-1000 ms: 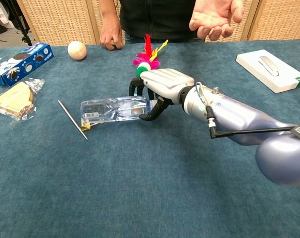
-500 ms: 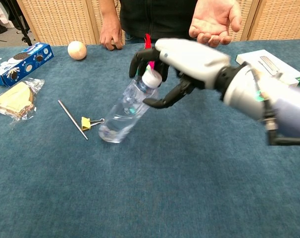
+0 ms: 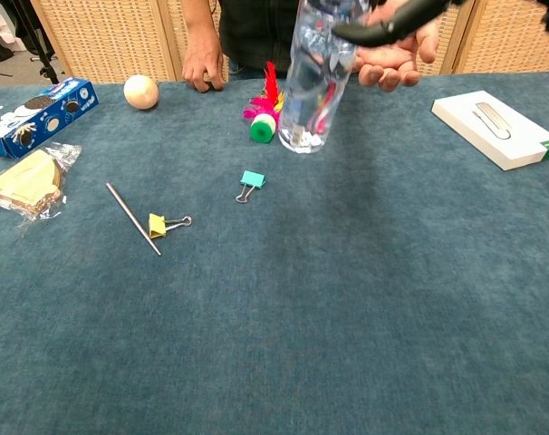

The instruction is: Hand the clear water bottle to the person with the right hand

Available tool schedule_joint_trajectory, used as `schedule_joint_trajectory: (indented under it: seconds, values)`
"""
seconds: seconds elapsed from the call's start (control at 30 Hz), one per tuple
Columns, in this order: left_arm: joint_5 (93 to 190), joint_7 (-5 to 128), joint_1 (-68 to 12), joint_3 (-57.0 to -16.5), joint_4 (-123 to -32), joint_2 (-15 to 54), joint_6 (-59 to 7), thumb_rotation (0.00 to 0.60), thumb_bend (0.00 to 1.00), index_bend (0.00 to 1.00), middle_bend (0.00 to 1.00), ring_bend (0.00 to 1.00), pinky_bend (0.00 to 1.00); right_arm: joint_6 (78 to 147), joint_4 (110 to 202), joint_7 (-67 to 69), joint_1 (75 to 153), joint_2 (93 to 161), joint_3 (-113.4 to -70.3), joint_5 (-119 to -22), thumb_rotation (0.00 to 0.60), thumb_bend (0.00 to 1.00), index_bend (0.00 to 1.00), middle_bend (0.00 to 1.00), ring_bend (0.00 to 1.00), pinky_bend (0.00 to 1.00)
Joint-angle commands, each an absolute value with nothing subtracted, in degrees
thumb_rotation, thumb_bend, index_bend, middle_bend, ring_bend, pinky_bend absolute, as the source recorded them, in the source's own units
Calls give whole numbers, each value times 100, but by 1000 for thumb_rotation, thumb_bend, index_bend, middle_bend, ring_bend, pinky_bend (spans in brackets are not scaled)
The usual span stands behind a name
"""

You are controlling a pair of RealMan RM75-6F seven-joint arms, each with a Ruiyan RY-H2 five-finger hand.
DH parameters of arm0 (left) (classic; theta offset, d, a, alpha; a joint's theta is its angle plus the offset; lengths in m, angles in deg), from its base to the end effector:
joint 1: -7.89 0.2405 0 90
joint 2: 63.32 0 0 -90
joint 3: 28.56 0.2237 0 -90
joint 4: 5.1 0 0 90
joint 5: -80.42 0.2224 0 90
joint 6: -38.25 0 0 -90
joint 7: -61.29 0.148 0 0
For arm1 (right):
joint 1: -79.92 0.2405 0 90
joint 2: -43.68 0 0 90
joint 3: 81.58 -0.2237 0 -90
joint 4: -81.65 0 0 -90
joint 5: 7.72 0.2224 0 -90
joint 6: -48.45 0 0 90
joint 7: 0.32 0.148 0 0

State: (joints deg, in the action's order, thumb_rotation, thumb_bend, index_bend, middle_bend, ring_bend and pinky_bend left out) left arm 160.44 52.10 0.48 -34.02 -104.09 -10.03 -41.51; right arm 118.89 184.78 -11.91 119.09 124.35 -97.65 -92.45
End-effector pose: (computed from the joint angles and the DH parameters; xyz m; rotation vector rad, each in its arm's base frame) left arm -0.2845 0.2049 0.1776 -1.3091 -1.0151 -0.9457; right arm -0.0298 -0.2920 0.0528 1.7627 -0.7322 1.5498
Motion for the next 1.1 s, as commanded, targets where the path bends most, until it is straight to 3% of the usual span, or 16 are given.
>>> schedule_joint_trajectory:
  seconds: [0.03,0.1,0.4,0.57,0.83,1.0,1.1]
  values:
    - [16042,5229,40,-3398,-10417,-998,-4139,600,0,0,0,0,0,11944,18604,-1262,12015,12351,-10062,-9107,600,724,642,640,525,434]
    - [16030,5232,44,-3400,-10415,-998,-4146,600,0,0,0,0,0,11914,18456,-1237,12191,12382,-10453,-8798,600,724,643,640,525,434]
    - [15988,5165,57,-3407,-10378,-1006,-4151,600,0,0,0,0,0,11656,17444,-644,12417,12503,-11045,-7725,600,724,643,640,525,434]
    - [15981,5175,46,-3403,-10374,-1004,-4126,600,0,0,0,0,0,11537,17066,-97,12181,12386,-10974,-7394,600,724,643,640,525,434]
    - [15995,5225,48,-3397,-10434,-1007,-4149,600,0,0,0,0,0,11588,16747,993,11617,12023,-10593,-7703,600,752,643,634,525,434]
    - [16010,5273,45,-3389,-10472,-1002,-4154,600,0,0,0,0,0,11705,16720,1492,11345,11801,-10289,-8163,600,744,574,479,441,429]
    - [16042,5319,40,-3375,-10500,-992,-4156,600,0,0,0,0,0,11890,16704,1701,11173,11662,-10036,-8593,600,676,431,305,268,321]
